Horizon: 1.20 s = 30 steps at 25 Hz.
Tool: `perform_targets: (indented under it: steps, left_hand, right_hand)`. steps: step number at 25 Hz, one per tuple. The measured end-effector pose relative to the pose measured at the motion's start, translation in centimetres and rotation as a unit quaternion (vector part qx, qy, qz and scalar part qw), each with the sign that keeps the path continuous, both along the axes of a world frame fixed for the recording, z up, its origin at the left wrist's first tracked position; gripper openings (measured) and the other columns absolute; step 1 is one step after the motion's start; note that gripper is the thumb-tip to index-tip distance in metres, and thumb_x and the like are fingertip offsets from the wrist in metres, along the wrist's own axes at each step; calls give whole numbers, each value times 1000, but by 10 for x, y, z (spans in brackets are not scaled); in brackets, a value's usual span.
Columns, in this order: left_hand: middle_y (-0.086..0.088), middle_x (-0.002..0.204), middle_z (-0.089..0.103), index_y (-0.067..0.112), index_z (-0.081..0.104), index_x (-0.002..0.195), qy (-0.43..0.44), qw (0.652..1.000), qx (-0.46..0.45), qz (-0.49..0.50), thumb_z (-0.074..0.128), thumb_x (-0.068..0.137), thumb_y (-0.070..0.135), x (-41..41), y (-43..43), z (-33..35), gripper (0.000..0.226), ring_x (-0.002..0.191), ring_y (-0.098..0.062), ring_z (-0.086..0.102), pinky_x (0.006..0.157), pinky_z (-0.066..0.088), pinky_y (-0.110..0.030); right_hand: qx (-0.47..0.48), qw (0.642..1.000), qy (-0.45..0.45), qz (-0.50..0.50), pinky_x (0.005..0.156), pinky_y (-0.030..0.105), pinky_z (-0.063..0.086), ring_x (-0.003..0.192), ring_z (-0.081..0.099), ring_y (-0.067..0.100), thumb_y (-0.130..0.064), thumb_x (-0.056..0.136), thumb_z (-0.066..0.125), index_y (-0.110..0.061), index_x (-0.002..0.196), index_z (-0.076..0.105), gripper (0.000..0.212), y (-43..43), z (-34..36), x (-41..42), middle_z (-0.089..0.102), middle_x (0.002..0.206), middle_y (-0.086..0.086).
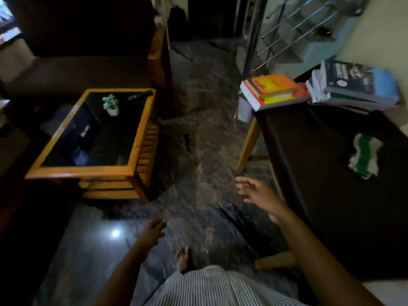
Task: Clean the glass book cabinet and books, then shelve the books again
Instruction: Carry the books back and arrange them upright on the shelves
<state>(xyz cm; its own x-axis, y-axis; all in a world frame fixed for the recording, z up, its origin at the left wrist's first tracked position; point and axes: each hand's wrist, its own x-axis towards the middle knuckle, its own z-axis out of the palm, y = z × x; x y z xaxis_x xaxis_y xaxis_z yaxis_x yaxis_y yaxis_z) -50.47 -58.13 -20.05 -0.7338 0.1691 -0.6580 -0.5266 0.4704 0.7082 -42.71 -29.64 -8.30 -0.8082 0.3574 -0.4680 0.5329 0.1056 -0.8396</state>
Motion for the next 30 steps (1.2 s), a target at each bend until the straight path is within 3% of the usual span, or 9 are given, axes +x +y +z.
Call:
perform_targets:
  steps: [3,6,9,14,16,19,23,26,30]
  left_hand:
    - [-9,98,61,9,57,112,41,990,53,-126,48,97,14,-123,83,16,18,81,-19,55,81,47,-40]
    - [-12,96,60,5,62,107,134,965,66,-214,48,97,14,-213,175,47,19,82,-18,53,83,48,-38]
    - [-12,102,59,0,59,116,175,938,110,-278,49,97,15,-289,273,73,26,80,-15,56,81,48,-23]
    - [-12,115,61,-3,56,118,211,911,133,-328,54,94,23,-380,404,97,36,101,-22,57,89,44,-27]
    - [-13,116,61,-3,59,113,223,903,122,-347,53,93,29,-409,442,89,38,104,-24,57,91,43,-28]
    - [-17,117,61,-1,59,115,179,909,118,-357,46,98,29,-448,483,78,37,113,-27,56,97,40,-31]
    - [-19,90,68,1,62,103,-3,934,160,-319,35,101,33,-472,517,69,42,64,-14,54,62,44,-21]
    - [-11,99,63,15,62,97,-107,911,158,-366,34,98,42,-493,534,58,39,71,-14,60,58,45,-23]
    - [-4,89,69,15,63,97,-146,879,130,-434,34,100,37,-509,546,44,36,60,-9,62,53,49,-18]
  right_hand:
    - [-28,993,2,-116,88,31,45,117,54,23,-16,98,44,-12,130,48,32,38,15,-62,55,127,9]
    - [-76,965,34,-247,80,28,47,111,56,24,-15,97,46,-11,130,48,34,81,19,-109,57,120,9]
    - [-83,926,97,-355,76,25,47,101,56,19,-14,96,47,-10,128,49,32,128,21,-160,57,116,11]
    - [-52,899,127,-416,78,30,49,103,55,19,-13,96,48,-12,120,56,25,201,20,-255,58,111,8]
    - [65,912,97,-394,86,37,49,106,57,23,-13,95,50,-17,112,61,20,230,17,-291,60,114,7]
    - [291,909,55,-292,98,33,37,118,51,28,-12,92,54,-9,125,56,33,255,13,-351,56,127,11]
    - [414,897,-52,-147,110,40,21,141,21,26,-38,95,44,-24,144,31,53,271,-9,-419,22,154,8]
    - [476,859,-155,-105,96,60,40,130,43,27,-50,84,32,-31,121,59,50,277,-35,-431,45,142,4]
    - [463,848,-147,-212,93,53,40,115,54,24,-41,83,42,-28,91,59,23,264,-48,-410,61,122,5]
